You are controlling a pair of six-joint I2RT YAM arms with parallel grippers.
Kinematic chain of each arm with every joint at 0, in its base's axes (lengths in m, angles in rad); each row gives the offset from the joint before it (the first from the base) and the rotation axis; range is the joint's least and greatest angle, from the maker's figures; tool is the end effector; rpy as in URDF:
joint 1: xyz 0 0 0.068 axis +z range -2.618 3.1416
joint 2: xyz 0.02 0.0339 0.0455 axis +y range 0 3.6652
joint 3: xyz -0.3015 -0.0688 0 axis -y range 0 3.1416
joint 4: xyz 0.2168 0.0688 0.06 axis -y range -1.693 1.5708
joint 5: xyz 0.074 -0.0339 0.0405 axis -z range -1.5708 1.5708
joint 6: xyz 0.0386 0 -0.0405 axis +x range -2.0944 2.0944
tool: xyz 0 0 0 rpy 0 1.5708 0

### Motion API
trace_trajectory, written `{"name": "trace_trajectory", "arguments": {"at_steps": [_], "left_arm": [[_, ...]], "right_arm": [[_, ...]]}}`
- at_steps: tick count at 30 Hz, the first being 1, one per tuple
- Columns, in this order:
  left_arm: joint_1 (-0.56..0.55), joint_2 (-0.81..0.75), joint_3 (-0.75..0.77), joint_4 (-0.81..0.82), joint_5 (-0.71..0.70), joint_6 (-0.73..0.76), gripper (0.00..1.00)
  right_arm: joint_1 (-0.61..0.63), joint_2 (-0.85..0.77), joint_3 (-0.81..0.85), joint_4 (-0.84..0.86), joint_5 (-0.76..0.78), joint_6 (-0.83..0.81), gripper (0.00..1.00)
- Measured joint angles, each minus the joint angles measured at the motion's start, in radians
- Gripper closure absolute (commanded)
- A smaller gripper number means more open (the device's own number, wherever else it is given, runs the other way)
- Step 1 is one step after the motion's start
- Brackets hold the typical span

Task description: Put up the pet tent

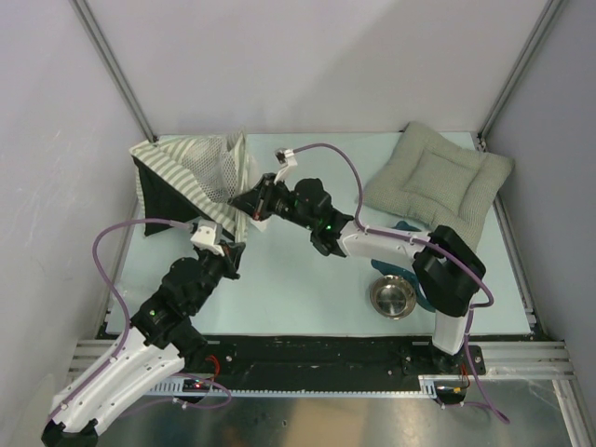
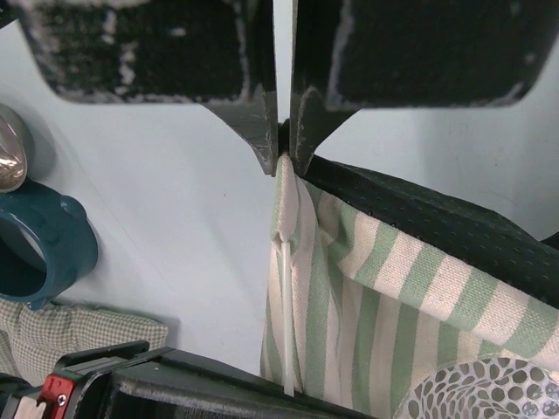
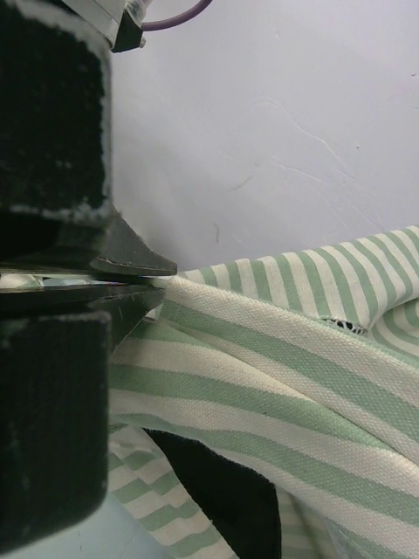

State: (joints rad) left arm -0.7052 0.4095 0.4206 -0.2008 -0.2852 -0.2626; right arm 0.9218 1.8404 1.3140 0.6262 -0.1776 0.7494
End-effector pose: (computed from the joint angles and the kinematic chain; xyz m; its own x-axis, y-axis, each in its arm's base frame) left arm 0.0593 -0.0362 0.2750 -0.2455 -0.1181 -0.9622 0.3602 0.9104 -0.2037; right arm 0.2541 0.3462 0.3582 -0.5625 0.3679 -0.7404 -0.6929 0.2789 0.6649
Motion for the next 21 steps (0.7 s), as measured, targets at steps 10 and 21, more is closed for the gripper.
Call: {"name": "trace_trajectory", "arguments": {"at_steps": [10, 21], "left_arm": [[-0.003, -0.006, -0.009, -0.028, -0.001, 0.0, 1.0], [-0.009, -0.016, -0.01, -0.048, 0.017, -0.001, 1.0]], "right_arm": [[0.007, -0.016, -0.056, 0.026, 0.009, -0.026, 1.0], [0.055, -0.015, -0.064, 0.047, 0.065, -0.053, 1.0]]}}
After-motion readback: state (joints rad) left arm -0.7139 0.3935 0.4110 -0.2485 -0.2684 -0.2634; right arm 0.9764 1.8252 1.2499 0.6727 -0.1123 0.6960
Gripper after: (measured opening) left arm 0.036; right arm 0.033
